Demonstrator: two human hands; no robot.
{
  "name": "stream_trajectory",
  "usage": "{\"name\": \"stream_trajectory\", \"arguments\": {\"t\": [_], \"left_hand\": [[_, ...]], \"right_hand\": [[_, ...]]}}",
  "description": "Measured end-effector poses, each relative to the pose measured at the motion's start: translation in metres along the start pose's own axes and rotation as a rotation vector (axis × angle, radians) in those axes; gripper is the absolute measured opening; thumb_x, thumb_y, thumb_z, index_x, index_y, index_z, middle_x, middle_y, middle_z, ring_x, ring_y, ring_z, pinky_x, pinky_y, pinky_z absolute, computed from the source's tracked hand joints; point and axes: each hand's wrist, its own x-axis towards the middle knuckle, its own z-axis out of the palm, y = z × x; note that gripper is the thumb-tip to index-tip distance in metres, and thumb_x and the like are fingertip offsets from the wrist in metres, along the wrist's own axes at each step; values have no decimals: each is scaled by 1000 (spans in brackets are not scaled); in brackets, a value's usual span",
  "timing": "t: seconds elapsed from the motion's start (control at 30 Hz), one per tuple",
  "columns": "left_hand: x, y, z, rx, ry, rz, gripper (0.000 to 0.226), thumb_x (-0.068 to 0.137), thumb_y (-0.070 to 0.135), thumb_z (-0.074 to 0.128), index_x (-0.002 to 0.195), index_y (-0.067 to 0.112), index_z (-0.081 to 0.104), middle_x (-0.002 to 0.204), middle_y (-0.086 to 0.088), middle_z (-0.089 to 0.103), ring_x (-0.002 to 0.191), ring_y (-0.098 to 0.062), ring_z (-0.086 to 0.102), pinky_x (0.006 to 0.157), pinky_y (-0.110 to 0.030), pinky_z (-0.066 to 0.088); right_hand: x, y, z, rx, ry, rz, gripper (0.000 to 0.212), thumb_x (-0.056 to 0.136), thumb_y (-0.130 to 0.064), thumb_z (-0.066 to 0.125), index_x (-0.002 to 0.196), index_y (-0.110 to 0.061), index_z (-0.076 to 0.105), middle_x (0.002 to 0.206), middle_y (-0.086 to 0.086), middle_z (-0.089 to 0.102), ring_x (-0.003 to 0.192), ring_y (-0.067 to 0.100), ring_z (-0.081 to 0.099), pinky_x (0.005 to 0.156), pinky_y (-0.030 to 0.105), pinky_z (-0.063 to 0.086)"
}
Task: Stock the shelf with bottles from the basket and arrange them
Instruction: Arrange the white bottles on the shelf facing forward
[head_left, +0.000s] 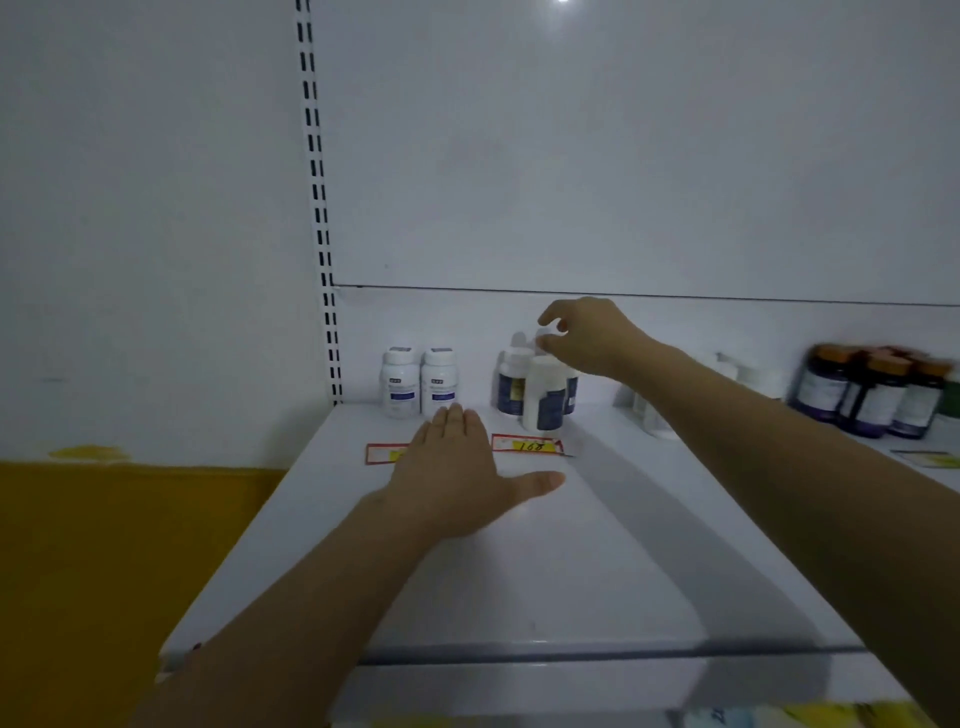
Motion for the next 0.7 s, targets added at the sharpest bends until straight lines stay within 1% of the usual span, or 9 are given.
{"name": "stream_trajectory", "arguments": {"t": [0.07, 0.2, 0.3, 0.37, 0.47, 0.57, 0.7], "left_hand": [[7, 21, 7, 17, -28, -7, 119, 67, 88, 34, 151, 11, -1, 159, -10, 0, 147, -25, 3, 119, -43, 8], [15, 43, 33, 35, -78, -80, 120, 69, 88, 28, 149, 7, -7, 159, -10, -8, 147, -23, -5, 120, -39, 1], [18, 45, 44, 39, -108, -138, 119, 69, 88, 23, 149, 6, -10, 159, -9, -10, 146, -21, -7, 119, -37, -1], [17, 46, 45, 69, -127, -144, 116, 71, 87, 21, 150, 7, -9, 159, -8, -11, 146, -20, -7, 118, -35, -2], [17, 48, 46, 91, -130, -147, 113, 73, 86, 18, 150, 8, -8, 159, -7, -11, 146, -18, -7, 118, -34, -2], [16, 49, 46, 78, -116, -150, 112, 74, 85, 19, 150, 8, -9, 158, -7, -13, 146, -17, -9, 118, -34, -3], [13, 50, 41, -1, -36, -138, 110, 77, 81, 26, 148, 8, -16, 156, -8, -21, 145, -18, -15, 117, -33, -6]], "right_hand": [[-2, 15, -1, 10, -15, -8, 39, 95, -35, 52, 129, -16, 55, 131, 11, 54, 116, 24, 53, 84, 25, 40], [1, 36, 12, 7, -101, -40, 41, 96, -36, 49, 132, -15, 51, 129, 13, 55, 112, 25, 55, 84, 27, 41], [6, 41, 29, 16, -130, -70, 47, 97, -39, 46, 135, -12, 46, 127, 17, 54, 111, 28, 54, 83, 29, 41], [7, 41, 41, -7, -137, -81, 53, 97, -44, 44, 138, -10, 40, 128, 19, 48, 112, 32, 52, 85, 32, 41], [6, 41, 54, 42, -118, -68, 53, 97, -42, 44, 140, -12, 36, 129, 19, 42, 110, 34, 51, 80, 30, 38], [6, 41, 53, 73, -70, -74, 49, 96, -38, 49, 135, -9, 41, 126, 18, 45, 108, 32, 52, 77, 28, 37], [6, 42, 26, 203, 32, -66, 52, 92, -41, 55, 133, -10, 47, 125, 17, 49, 110, 30, 52, 81, 31, 41]]}}
